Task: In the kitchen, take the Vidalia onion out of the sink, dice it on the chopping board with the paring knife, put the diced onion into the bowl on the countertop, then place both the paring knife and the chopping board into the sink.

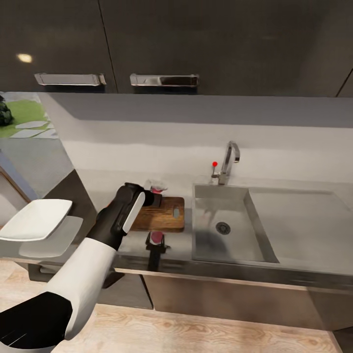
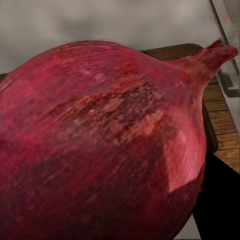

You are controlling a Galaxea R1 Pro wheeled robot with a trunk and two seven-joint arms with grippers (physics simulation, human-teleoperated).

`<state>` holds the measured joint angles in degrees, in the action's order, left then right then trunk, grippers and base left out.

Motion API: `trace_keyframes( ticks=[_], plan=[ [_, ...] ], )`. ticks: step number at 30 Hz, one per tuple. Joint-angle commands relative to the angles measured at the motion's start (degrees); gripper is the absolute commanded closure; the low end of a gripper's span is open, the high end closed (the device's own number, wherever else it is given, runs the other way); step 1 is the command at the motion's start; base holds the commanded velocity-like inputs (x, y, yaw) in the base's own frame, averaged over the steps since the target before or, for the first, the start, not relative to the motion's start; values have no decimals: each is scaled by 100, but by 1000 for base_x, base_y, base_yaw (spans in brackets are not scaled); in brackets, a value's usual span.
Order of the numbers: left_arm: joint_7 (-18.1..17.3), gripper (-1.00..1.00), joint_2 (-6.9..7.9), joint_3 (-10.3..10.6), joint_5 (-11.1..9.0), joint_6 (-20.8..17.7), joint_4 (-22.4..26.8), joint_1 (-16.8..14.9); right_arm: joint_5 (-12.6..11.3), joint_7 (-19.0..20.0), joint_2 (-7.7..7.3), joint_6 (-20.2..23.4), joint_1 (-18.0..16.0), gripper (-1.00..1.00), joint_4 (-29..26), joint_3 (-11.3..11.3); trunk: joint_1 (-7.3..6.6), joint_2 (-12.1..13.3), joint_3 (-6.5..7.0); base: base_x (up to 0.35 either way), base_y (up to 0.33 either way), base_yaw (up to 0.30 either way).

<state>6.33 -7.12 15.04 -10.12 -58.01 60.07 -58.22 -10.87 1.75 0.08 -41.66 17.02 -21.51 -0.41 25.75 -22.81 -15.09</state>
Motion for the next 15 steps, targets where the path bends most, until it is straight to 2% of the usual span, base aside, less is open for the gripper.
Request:
trace_keyframes(
  ticks=[1,15],
  plan=[
    [56,100,1,8,-60,-19,-34,-5,-29,18,1,-3,3,-100,-12,-3,4,-11,-11,14,33,0],
    [54,100,1,8,-60,-9,-125,-5,-29,18,9,0,4,-100,-11,-3,4,-11,-116,1,3,0]
  ],
)
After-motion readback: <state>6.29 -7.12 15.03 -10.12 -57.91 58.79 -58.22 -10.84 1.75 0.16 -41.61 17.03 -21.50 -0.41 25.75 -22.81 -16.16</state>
